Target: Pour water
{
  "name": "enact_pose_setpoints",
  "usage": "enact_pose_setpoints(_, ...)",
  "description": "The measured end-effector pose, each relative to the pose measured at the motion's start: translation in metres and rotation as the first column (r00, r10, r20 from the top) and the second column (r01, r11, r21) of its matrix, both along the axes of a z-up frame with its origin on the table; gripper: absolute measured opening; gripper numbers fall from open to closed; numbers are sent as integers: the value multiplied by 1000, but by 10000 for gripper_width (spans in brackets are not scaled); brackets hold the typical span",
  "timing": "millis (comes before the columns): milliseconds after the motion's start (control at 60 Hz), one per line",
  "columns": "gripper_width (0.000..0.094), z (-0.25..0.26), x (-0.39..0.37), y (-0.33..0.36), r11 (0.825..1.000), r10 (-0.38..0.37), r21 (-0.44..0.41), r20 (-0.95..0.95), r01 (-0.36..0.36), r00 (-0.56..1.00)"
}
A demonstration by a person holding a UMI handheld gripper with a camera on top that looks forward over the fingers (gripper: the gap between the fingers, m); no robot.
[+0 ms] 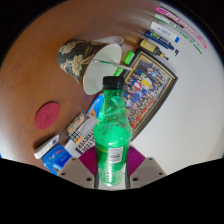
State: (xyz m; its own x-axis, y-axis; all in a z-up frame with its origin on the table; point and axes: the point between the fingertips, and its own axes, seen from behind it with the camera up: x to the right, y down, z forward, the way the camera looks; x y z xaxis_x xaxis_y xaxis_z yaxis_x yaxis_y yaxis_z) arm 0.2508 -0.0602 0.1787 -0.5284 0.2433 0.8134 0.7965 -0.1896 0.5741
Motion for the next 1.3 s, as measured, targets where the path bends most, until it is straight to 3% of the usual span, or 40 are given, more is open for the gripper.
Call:
enact_pose_setpoints(117, 346, 4, 4, -4, 1000, -20, 11, -121, 22, 992)
enact_pose_setpoints(267, 346, 15, 3, -17, 995, -64, 33, -493, 92, 868)
enact_pose_setpoints(383, 346, 28, -3, -23, 990, -69, 20, -797, 140, 601)
enact_pose_setpoints(517, 345, 39, -14, -24, 987, -29, 7, -975, 161, 218)
enact_pose_setpoints(617, 345, 34, -18, -18, 986, -13, -21, -999, 166, -53)
enact_pose_setpoints(767, 347, 7, -19, -6, 986, 17, -37, -948, 162, -319)
enact_pose_setpoints(1117, 361, -96, 12, 4, 975, -38, -140, -873, 174, -487)
enact_pose_setpoints(1183, 355, -92, 14, 5, 981, -1, -96, -872, 169, -490)
enact_pose_setpoints(1300, 407, -94, 19, 3, 976, 19, -98, -850, 193, -527)
